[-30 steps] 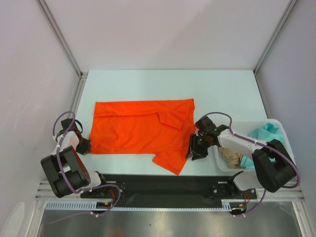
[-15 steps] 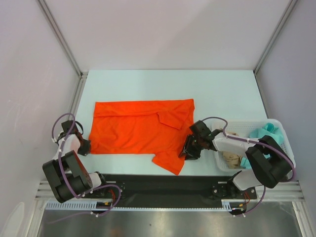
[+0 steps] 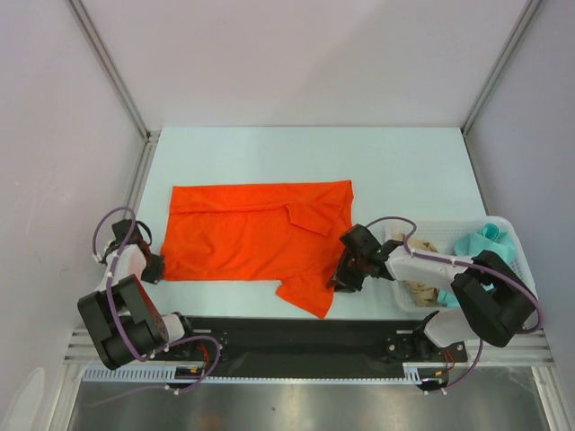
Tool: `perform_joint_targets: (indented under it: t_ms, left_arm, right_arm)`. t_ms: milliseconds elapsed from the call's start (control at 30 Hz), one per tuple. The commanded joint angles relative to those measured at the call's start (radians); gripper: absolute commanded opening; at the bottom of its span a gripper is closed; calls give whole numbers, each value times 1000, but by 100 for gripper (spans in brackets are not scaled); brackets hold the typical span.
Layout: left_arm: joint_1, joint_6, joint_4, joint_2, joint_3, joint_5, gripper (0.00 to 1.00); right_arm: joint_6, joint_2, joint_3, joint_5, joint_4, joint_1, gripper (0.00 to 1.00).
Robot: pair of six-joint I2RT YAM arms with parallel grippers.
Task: Fold and stack the t-shirts
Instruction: Fold the tshirt
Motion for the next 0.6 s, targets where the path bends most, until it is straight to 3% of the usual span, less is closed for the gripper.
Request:
perform_joint_targets:
  t_ms: [0, 167, 400, 567]
  left_arm:
    - [9, -16, -45, -10, -20, -54, 0]
    - [9, -22, -94, -36, 1, -74, 0]
    - [7, -52, -143, -65, 27, -74, 0]
    - [-4, -39, -196, -71, 89, -60, 0]
  right_arm:
    - [4, -8, -55, 119, -83, 3, 29]
    - [-44, -24, -38, 142, -99, 5, 0]
    - [-205, -136, 46, 162, -218, -14, 0]
    - [-300, -126, 126, 106, -224, -115, 0]
